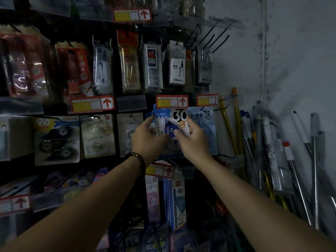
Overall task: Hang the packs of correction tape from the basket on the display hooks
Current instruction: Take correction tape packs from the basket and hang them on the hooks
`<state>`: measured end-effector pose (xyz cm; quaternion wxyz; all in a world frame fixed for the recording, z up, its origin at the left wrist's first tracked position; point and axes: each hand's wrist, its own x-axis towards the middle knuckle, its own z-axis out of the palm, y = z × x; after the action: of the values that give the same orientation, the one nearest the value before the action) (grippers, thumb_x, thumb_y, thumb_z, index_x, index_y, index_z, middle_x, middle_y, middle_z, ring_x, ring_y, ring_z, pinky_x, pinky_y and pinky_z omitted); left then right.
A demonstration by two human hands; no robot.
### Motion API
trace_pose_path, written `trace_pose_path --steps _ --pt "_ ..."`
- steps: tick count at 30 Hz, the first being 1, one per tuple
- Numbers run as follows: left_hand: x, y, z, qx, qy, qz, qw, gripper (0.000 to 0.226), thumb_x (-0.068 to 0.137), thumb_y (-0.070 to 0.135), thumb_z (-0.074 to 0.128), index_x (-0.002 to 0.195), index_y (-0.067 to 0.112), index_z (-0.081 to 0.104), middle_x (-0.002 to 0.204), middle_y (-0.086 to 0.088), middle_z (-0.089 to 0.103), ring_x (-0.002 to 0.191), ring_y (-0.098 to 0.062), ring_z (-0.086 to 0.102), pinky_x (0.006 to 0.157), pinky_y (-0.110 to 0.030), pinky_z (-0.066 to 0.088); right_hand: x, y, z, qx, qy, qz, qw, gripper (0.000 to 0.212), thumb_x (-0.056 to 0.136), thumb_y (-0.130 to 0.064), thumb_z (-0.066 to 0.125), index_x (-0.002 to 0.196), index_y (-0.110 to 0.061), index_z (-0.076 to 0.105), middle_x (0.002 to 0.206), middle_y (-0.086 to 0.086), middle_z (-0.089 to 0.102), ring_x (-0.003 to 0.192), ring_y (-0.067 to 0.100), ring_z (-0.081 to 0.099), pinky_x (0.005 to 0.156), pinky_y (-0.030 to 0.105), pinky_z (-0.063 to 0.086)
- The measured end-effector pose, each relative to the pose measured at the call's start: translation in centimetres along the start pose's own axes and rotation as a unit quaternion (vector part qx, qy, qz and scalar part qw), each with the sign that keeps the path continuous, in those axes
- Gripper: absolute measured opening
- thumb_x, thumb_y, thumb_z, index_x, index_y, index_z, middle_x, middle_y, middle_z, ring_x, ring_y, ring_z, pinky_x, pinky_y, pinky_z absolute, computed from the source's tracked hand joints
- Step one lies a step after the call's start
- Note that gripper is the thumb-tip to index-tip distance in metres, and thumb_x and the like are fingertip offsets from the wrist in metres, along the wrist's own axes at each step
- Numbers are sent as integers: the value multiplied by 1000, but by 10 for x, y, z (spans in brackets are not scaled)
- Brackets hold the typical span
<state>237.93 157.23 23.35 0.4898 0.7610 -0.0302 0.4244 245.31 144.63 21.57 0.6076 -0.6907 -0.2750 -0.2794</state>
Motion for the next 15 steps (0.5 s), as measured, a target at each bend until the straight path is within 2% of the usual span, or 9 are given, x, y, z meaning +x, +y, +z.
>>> trace_pose_path --steps 3,5,6,7,8,10,12,14,15 --pt "-3 2 -2 7 -4 10 1000 71 89 12 81 151 29 51 79 7 72 69 -3 71 63 -20 60 -2 -8 -8 8 -5 6 1000 43 98 -19 69 140 -26 61 97 -19 67 94 2 67 71 18 53" --pt "-4 2 -2 16 -11 6 1000 66 88 21 83 146 35 53 84 6 74 75 -3 73 70 -24 63 -1 -12 -13 11 -3 15 1000 40 98 -15 69 137 -23 64 87 -23 63 95 8 69 70 18 51" --pt "-4 3 -1 28 -16 9 999 69 86 29 84 148 32 54 91 4 76 85 -7 75 77 -30 66 0 -14 -16 14 -3 18 1000 42 98 -14 69 139 -20 64 86 -24 61 97 11 69 72 20 51" --pt "-5 4 -1 41 -24 6 999 72 85 36 83 150 30 53 97 2 77 92 -12 76 81 -35 66 2 -15 -18 14 -2 25 1000 46 97 -14 70 142 -17 61 88 -25 60 93 6 67 72 19 49" --pt "-5 4 -1 36 -26 -1 999 68 85 37 82 148 31 54 98 1 77 92 -13 76 79 -34 66 3 -16 -20 10 -6 32 999 50 98 -15 70 146 -15 58 92 -23 60 85 -1 62 71 15 45" --pt "-6 7 -4 26 -35 -10 999 54 92 28 79 138 37 54 88 0 76 78 -16 75 65 -25 61 6 -15 -23 -8 -17 42 999 50 98 -17 70 146 -13 58 102 -13 65 73 -8 51 68 12 41" --pt "-7 9 -4 42 -36 1 998 53 94 24 78 142 31 58 86 -2 76 78 -20 76 62 -26 61 7 -15 -23 -15 -18 48 999 45 97 -18 71 142 -14 61 91 -17 64 73 -5 53 75 18 49" --pt "-2 3 -4 66 -28 -5 997 60 93 24 78 148 27 54 93 0 76 84 -20 76 73 -35 66 5 -18 -19 -29 -20 55 998 37 96 -18 72 132 -16 67 81 -19 62 78 1 62 87 34 60" --pt "1 1 -3 76 -25 -17 997 67 92 25 79 152 24 50 102 0 75 91 -20 76 81 -39 67 5 -18 -16 -41 -23 55 997 33 95 -18 72 128 -17 69 82 -16 66 80 5 66 87 40 62"
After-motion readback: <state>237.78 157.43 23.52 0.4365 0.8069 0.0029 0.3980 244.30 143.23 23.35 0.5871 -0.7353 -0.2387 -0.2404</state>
